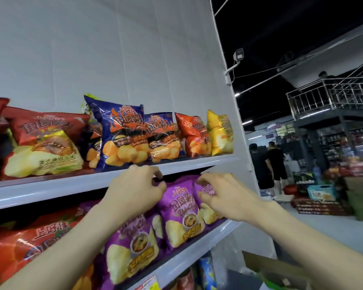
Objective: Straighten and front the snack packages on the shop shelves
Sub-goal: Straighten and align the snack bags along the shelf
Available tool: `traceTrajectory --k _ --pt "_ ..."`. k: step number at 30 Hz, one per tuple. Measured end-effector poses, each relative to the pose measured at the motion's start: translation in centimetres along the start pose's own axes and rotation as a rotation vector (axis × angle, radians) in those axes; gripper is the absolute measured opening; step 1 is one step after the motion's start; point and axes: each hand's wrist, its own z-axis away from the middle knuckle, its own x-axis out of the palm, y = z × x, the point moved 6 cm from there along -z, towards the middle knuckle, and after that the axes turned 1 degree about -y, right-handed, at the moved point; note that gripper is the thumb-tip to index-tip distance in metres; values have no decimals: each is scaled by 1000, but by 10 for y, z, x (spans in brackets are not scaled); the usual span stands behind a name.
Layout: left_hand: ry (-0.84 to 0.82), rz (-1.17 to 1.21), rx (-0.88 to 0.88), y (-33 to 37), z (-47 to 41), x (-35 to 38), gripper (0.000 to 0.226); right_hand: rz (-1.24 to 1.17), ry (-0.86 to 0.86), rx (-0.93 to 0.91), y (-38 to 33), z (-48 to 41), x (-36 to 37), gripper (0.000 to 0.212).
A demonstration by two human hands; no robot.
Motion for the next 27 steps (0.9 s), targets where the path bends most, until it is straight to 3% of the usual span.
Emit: traceTrajectory --k 15,27 --pt "108 -155 108 105 -130 93 37 -97 111 99 161 -78 6 43" --pt "-119 -216 75 108 -204 116 38 -67 173 94 195 -134 8 47"
